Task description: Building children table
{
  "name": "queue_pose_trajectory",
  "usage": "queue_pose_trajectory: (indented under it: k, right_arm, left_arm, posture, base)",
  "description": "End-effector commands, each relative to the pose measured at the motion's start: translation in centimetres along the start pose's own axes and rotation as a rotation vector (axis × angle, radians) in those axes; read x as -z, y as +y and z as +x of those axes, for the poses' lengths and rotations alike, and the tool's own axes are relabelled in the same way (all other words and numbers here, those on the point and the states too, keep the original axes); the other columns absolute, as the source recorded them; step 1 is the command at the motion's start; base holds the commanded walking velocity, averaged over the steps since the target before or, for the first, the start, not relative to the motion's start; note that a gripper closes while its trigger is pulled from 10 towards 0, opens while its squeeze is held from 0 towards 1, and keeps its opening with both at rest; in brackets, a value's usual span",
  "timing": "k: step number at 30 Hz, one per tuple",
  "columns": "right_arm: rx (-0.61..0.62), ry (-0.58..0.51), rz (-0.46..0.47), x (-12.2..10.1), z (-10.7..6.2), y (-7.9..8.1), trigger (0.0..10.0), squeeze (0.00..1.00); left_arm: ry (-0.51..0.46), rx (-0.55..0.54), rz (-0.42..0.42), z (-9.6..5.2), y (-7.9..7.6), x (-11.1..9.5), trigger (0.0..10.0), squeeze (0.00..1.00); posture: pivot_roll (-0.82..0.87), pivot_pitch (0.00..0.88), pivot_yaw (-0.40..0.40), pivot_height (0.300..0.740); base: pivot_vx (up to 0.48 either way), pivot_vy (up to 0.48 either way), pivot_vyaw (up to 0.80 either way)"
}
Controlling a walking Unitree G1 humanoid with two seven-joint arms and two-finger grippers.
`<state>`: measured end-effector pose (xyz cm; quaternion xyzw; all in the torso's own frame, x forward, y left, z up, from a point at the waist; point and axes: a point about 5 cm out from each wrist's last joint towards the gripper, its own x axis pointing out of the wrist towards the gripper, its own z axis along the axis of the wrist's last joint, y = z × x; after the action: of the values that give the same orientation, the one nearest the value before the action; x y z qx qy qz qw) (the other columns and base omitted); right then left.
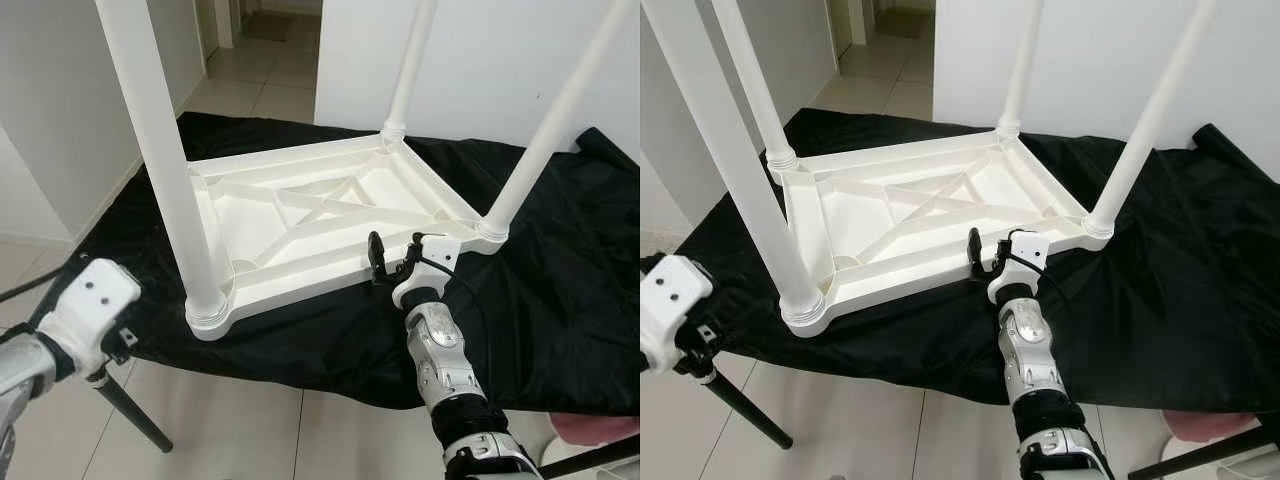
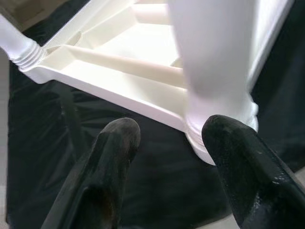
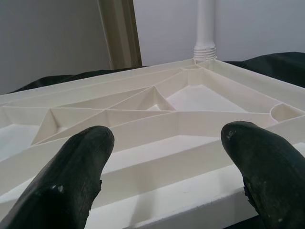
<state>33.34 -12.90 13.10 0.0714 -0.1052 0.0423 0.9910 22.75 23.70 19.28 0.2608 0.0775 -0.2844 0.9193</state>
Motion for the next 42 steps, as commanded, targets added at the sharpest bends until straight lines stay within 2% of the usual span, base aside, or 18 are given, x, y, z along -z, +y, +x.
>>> queue_pose_trajectory:
  k: [1, 7, 8, 16, 17, 23, 24, 27, 30, 33, 34, 35, 36, 37, 42]
  right_arm:
    - [0.02, 0.012, 0.009, 0.5, -0.3, -0.3, 10.0, 0.0]
    - [0.027, 0.014, 0.007, 0.5, -0.4, -0.4, 10.0, 0.0]
    - [0.029, 0.014, 0.008, 0.5, -0.4, -0.4, 10.0, 0.0]
    - [0.037, 0.007, 0.006, 0.3, -0.1, -0.5, 10.0, 0.0]
    - [0.04, 0.006, 0.004, 0.3, -0.2, -0.6, 10.0, 0.0]
    - [0.049, 0.007, -0.002, 0.3, -0.3, -1.0, 10.0, 0.0]
    - [0.048, 0.011, -0.004, 0.4, -0.4, -0.9, 10.0, 0.0]
    - [0.047, 0.012, -0.005, 0.5, -0.5, -0.9, 10.0, 0.0]
    - [0.049, 0.015, -0.003, 0.6, -0.5, -0.8, 10.0, 0.0]
    - [0.049, 0.015, -0.003, 0.6, -0.5, -0.8, 10.0, 0.0]
    - [0.05, 0.017, -0.003, 0.6, -0.5, -0.8, 10.0, 0.0]
    - [0.05, 0.017, -0.003, 0.6, -0.5, -0.8, 10.0, 0.0]
    - [0.055, 0.02, -0.009, 0.7, -0.6, -0.8, 10.0, 0.0]
    - [0.06, 0.02, -0.013, 0.7, -0.6, -0.9, 10.0, 0.0]
    - [0.09, 0.02, -0.029, 0.7, -0.9, -1.4, 10.0, 0.0]
  left_arm:
    - [-0.013, -0.283, 0.004, -0.1, 1.7, 0.0, 10.0, 0.0]
    - [-0.052, -0.389, -0.074, 0.5, 2.4, 0.1, 10.0, 0.0]
    - [-0.073, -0.419, -0.113, 0.9, 2.5, 0.2, 10.0, 0.0]
    - [-0.135, -0.536, -0.204, 2.4, 2.3, 0.7, 10.0, 0.0]
    - [-0.156, -0.543, -0.251, 2.6, 2.0, 0.8, 10.0, 0.0]
    - [-0.155, -0.541, -0.312, 3.0, 0.8, 1.9, 10.0, 0.0]
    - [-0.156, -0.544, -0.333, 3.3, 0.0, 2.4, 10.0, 0.0]
    - [-0.156, -0.542, -0.343, 3.4, -0.4, 2.5, 10.0, 0.0]
    - [-0.179, -0.499, -0.378, 4.2, -1.9, 2.6, 10.0, 0.0]
    - [-0.179, -0.499, -0.378, 4.2, -1.9, 2.6, 10.0, 0.0]
    - [-0.192, -0.478, -0.402, 4.6, -2.5, 2.6, 10.0, 0.0]
    - [-0.192, -0.478, -0.402, 4.6, -2.5, 2.6, 10.0, 0.0]
    - [-0.218, -0.454, -0.441, 5.9, -3.8, 2.3, 10.0, 0.0]
    - [-0.233, -0.442, -0.456, 6.4, -4.2, 2.0, 10.0, 0.0]
    - [-0.271, -0.429, -0.466, 7.3, -4.3, 1.3, 10.0, 0.0]
  posture:
    - [0.15, 0.052, -0.024, 0.74]
    - [0.15, 0.052, -0.022, 0.74]
    - [0.14, 0.051, -0.022, 0.74]
    - [0.13, 0.049, -0.021, 0.74]
    - [0.12, 0.052, -0.02, 0.74]
    - [0.12, 0.059, -0.02, 0.74]
    - [0.12, 0.06, -0.021, 0.74]
    - [0.12, 0.06, -0.021, 0.74]
    - [0.12, 0.062, -0.021, 0.74]
    - [0.12, 0.062, -0.021, 0.74]
    - [0.11, 0.062, -0.021, 0.74]
    - [0.11, 0.062, -0.021, 0.74]
    - [0.1, 0.057, -0.019, 0.74]
    - [0.09, 0.054, -0.018, 0.74]
    - [0.07, 0.053, -0.016, 0.74]
  base:
    - [0.0, 0.0, 0.0]
    - [0.0, 0.0, 0.0]
    - [0.0, 0.0, 0.0]
    - [0.0, 0.0, 0.0]
    - [0.0, 0.0, 0.0]
    - [0.0, 0.0, 0.0]
    - [0.0, 0.0, 0.0]
    - [0.0, 0.0, 0.0]
    - [0.0, 0.0, 0.0]
    - [0.0, 0.0, 0.0]
    - [0.0, 0.0, 0.0]
    - [0.0, 0.0, 0.0]
    - [0.0, 0.0, 0.0]
    - [0.0, 0.0, 0.0]
    - [0.0, 0.0, 0.0]
